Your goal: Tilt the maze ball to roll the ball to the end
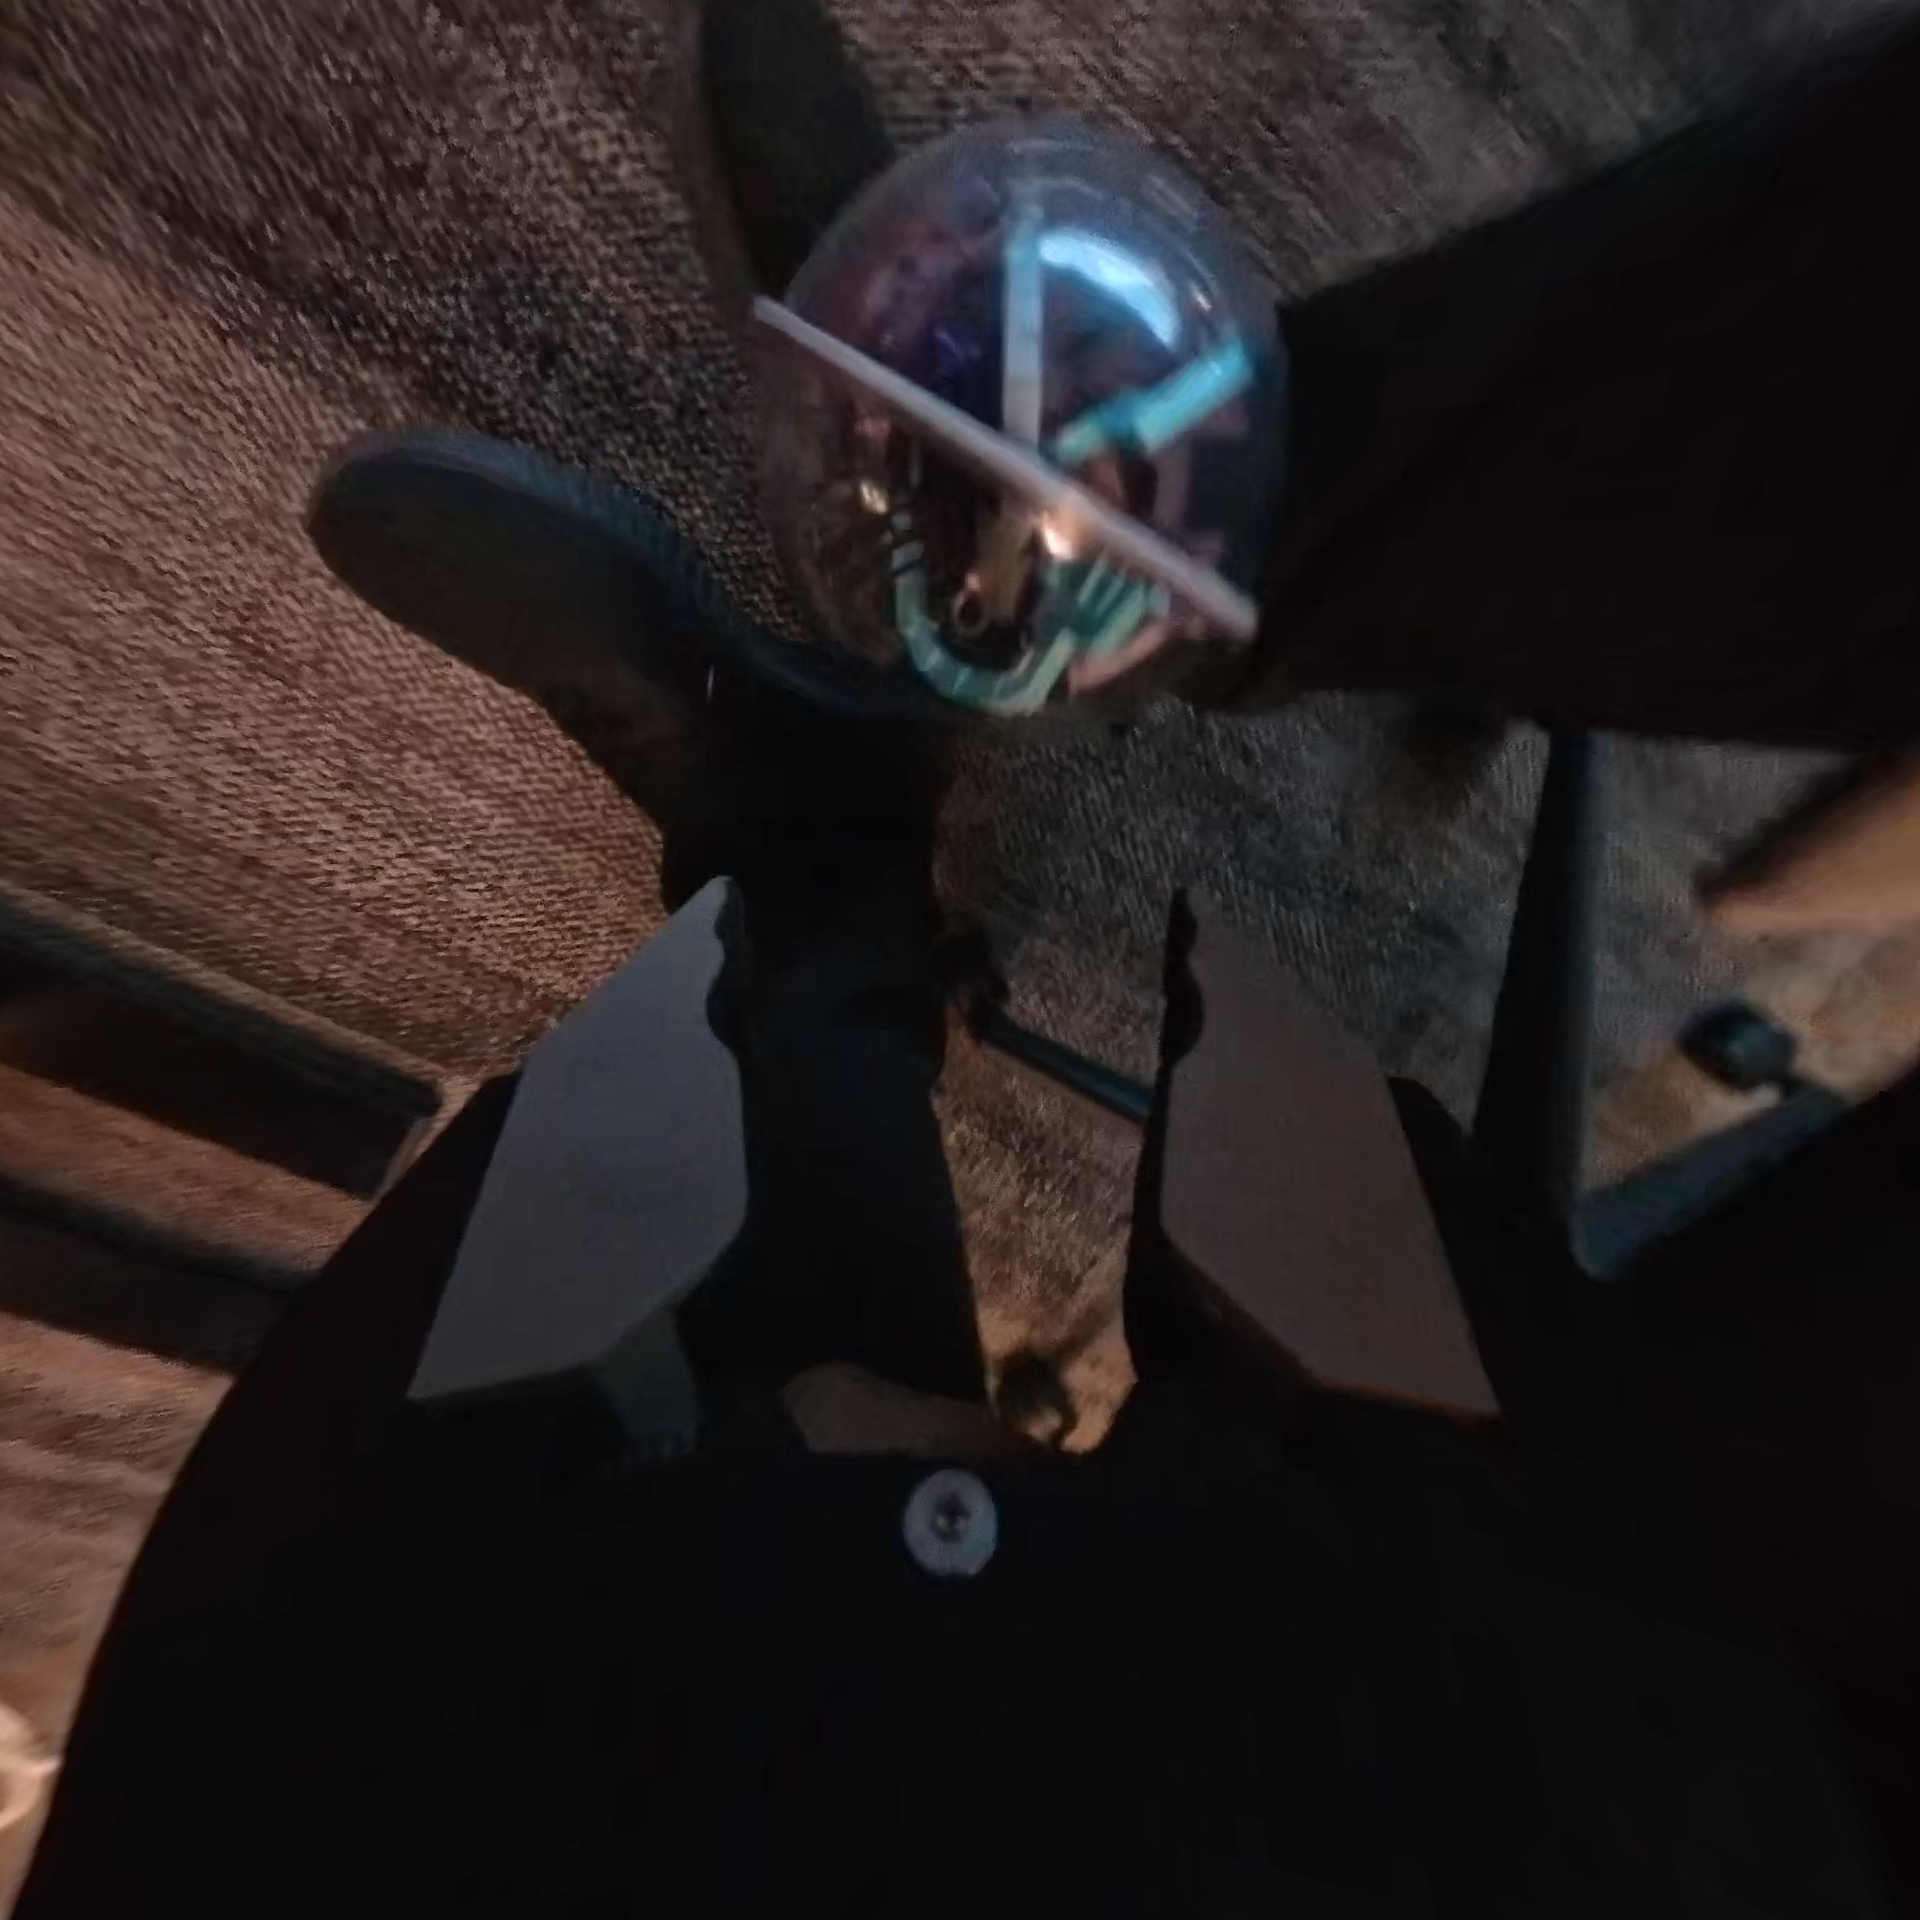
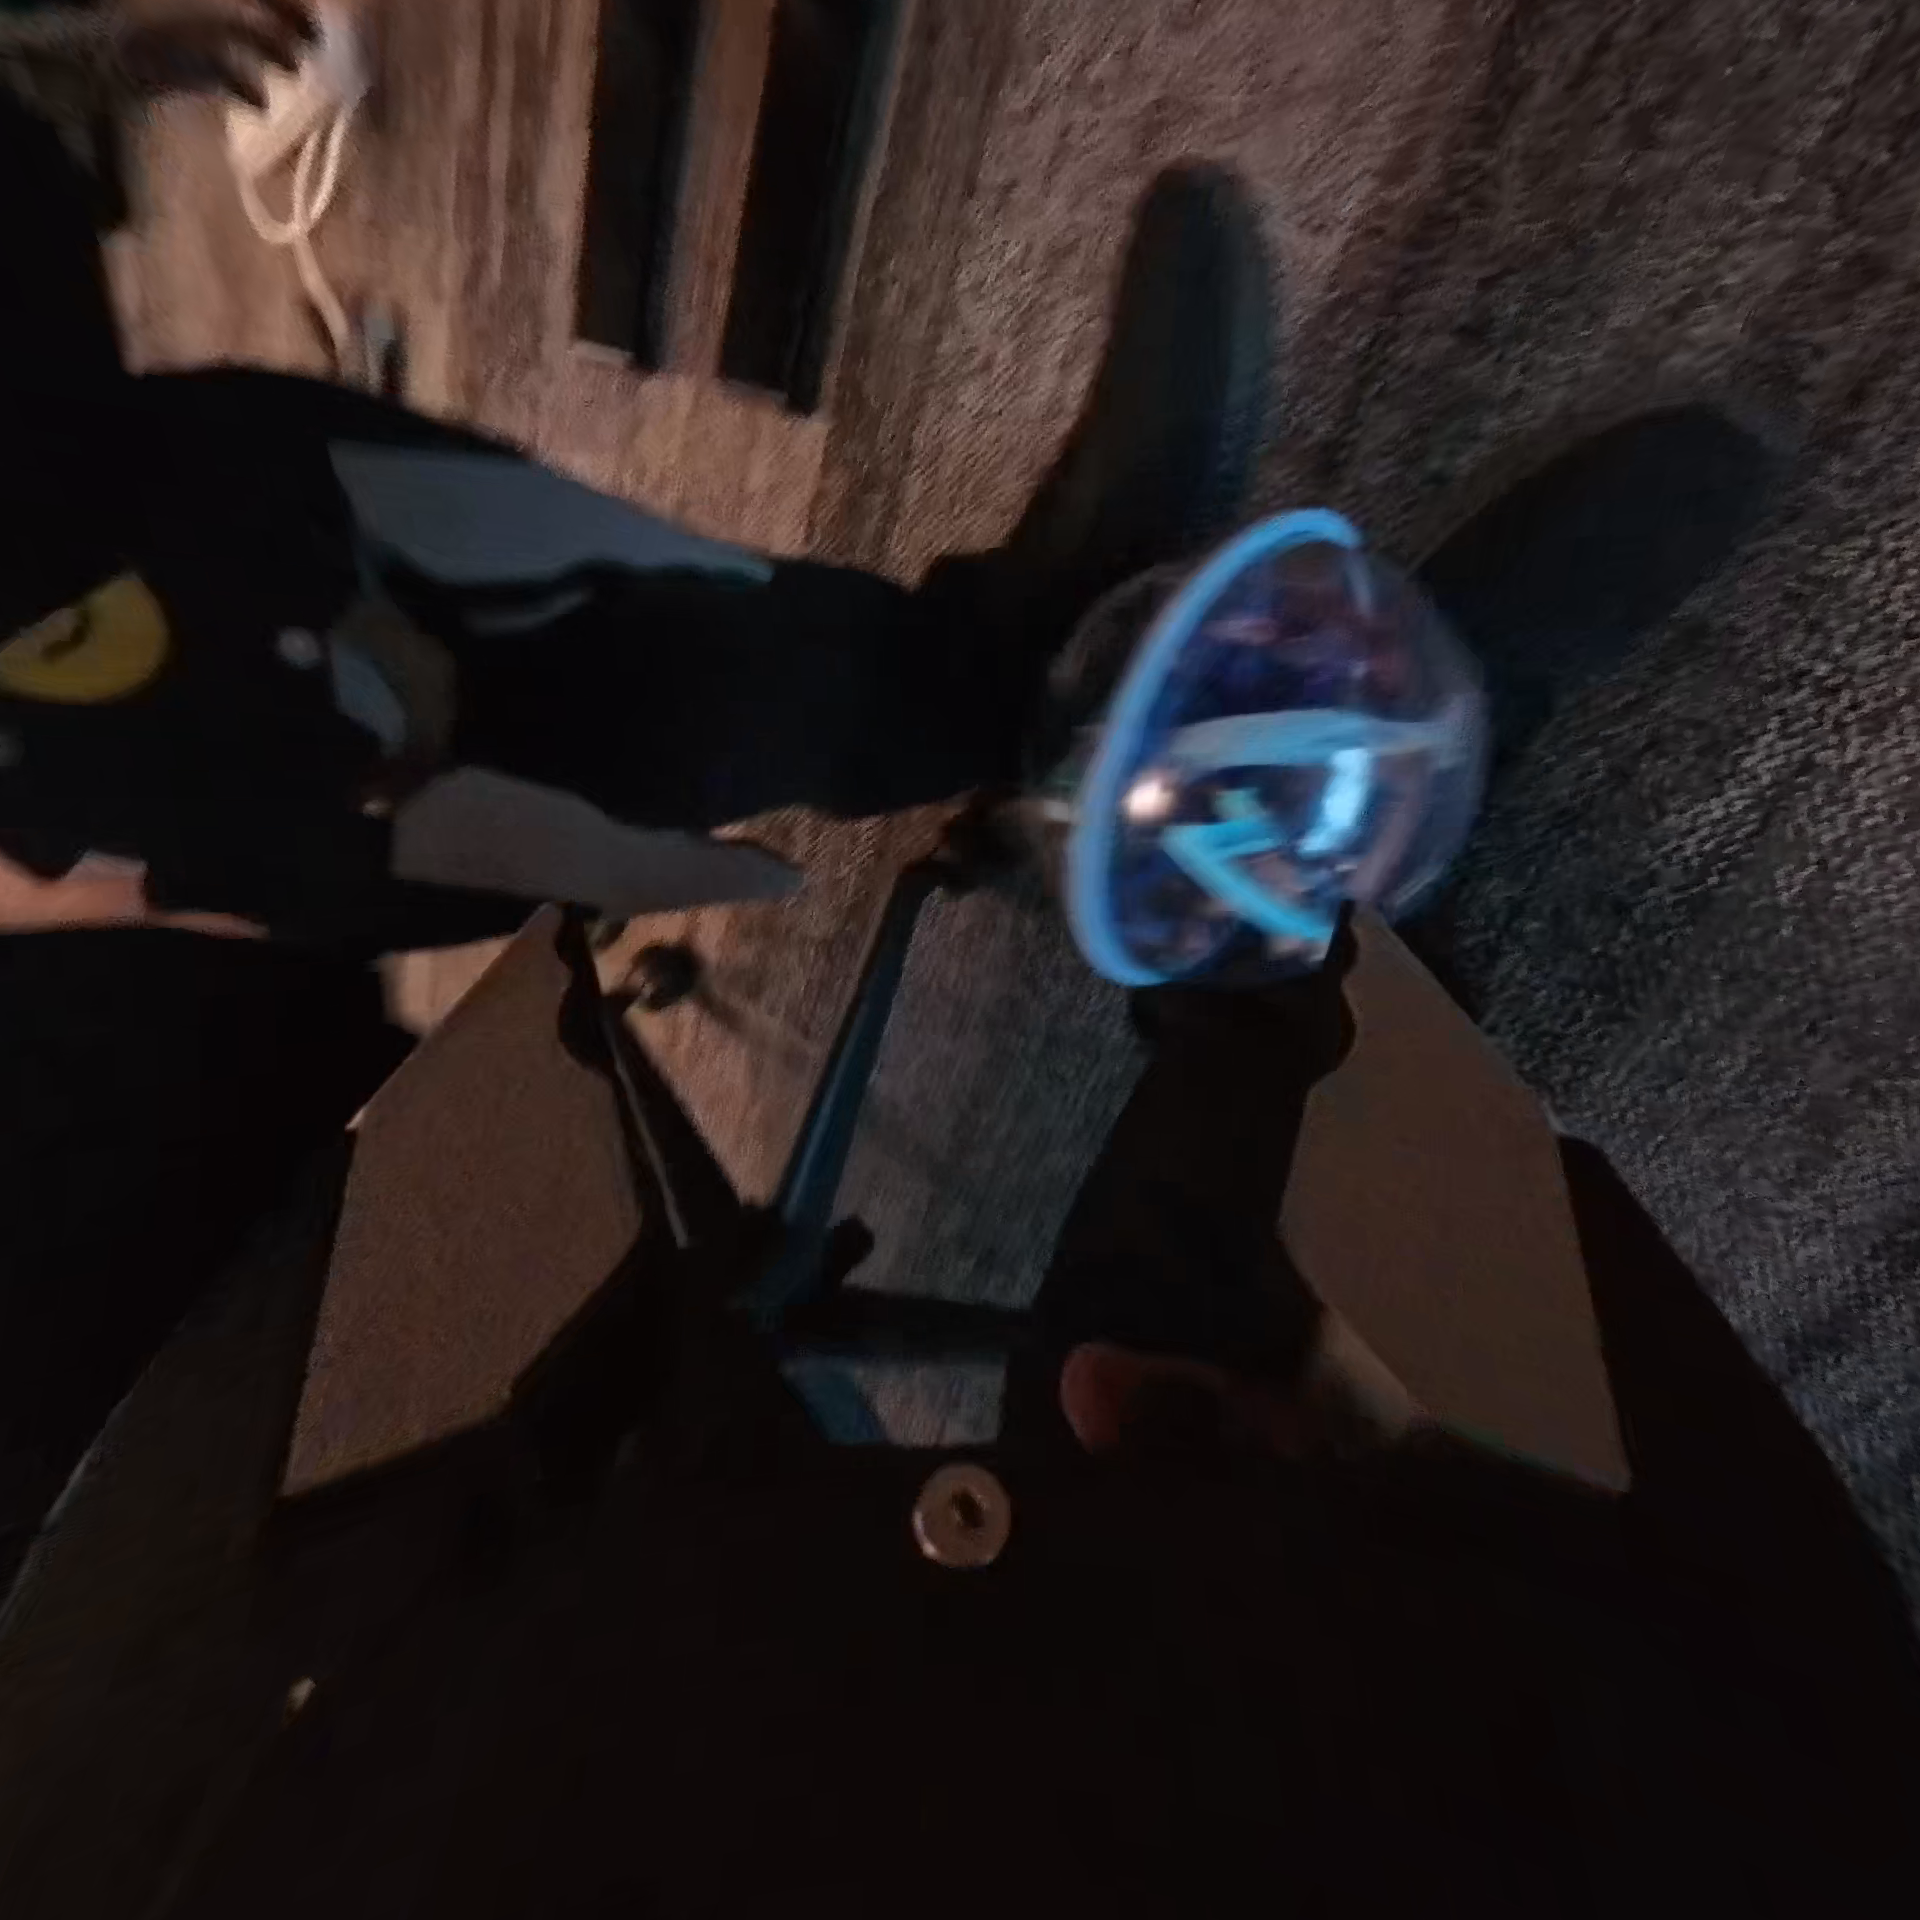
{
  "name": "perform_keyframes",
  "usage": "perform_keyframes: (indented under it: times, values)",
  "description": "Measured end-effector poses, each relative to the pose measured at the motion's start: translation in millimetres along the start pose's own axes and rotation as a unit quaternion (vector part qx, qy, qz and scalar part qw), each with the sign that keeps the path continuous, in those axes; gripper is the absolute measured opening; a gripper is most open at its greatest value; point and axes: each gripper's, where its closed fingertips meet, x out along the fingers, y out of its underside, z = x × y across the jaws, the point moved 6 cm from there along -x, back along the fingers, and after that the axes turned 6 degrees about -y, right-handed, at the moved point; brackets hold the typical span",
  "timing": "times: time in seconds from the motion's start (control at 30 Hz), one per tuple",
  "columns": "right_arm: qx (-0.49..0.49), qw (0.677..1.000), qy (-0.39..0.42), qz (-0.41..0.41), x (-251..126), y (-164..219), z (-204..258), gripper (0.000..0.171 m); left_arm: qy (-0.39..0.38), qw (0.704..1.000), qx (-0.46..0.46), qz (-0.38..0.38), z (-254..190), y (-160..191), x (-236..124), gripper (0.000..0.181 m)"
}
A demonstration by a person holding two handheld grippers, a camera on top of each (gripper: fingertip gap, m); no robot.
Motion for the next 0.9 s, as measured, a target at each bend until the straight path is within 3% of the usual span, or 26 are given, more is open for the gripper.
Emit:
perform_keyframes:
  times: [0.07, 0.13, 0.17, 0.2, 0.27, 0.33, 0.43, 0.53, 0.63, 0.9]
  values:
    - [0.043, 0.999, 0.02, -0.014, 28, -11, -58, 0.133, 0.034, 0.997, -0.071, 0.017, 12, -6, 41, 0.078]
    - [0.121, 0.992, 0.028, 0.004, 56, 6, -120, 0.123, 0.105, 0.985, -0.133, 0.037, 13, -8, 72, 0.086]
    - [0.17, 0.985, -0.015, 0.008, 72, 11, -135, 0.109, 0.13, 0.981, -0.141, 0.031, 15, -10, 85, 0.085]
    - [0.203, 0.977, -0.065, -0.002, 86, 5, -142, 0.109, 0.131, 0.981, -0.141, 0.025, 23, -13, 98, 0.085]
    - [0.186, 0.978, -0.086, -0.037, 112, -18, -151, 0.104, 0.126, 0.978, -0.162, 0.034, 43, -21, 127, 0.082]
    - [0.145, 0.987, -0.063, -0.011, 140, -26, -159, 0.106, 0.136, 0.974, -0.167, 0.066, 61, -24, 154, 0.105]
    - [0.163, 0.98, -0.103, 0.039, 172, -19, -167, 0.116, 0.205, 0.957, -0.191, 0.07, 76, -31, 169, 0.113]
    - [0.215, 0.963, -0.161, 0.027, 184, -15, -173, 0.126, 0.253, 0.94, -0.208, 0.093, 78, -25, 180, 0.119]
    - [0.241, 0.945, -0.207, 0.081, 199, 3, -167, 0.138, 0.294, 0.934, -0.169, 0.107, 72, -14, 189, 0.128]
    - [0.168, 0.962, -0.186, 0.104, 201, 7, -159, 0.139, 0.302, 0.942, -0.127, 0.075, 62, 1, 192, 0.132]
